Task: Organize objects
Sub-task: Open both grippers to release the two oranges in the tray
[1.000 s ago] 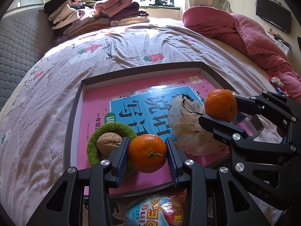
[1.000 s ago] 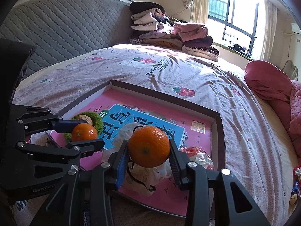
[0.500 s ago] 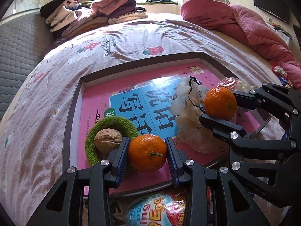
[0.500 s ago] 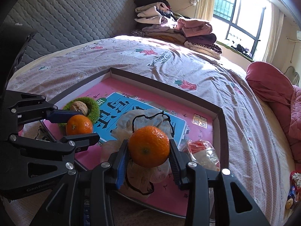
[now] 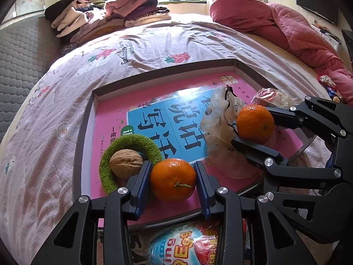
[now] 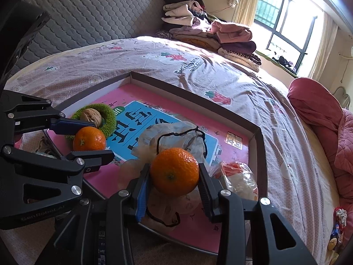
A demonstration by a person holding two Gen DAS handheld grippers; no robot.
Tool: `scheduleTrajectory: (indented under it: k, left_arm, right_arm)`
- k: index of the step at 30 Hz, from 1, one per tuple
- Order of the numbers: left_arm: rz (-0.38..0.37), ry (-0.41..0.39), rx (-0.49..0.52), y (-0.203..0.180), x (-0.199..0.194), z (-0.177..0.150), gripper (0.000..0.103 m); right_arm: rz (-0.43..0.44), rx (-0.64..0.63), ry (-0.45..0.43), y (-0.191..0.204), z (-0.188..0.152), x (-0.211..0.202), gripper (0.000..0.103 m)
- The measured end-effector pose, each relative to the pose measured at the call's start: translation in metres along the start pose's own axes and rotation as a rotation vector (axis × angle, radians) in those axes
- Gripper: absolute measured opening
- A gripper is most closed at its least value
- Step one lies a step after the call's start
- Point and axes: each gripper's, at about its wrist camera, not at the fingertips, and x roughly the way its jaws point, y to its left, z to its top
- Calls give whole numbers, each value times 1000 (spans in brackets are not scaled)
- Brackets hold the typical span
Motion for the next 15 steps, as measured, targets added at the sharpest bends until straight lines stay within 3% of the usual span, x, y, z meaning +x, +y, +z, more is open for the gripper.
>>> scheduleTrajectory:
  k: [15]
  left_arm:
    - [-23,-23,-47,5,-3,-3,41]
  right_arm:
    - [-26,-26,-1,5,1,-1,41]
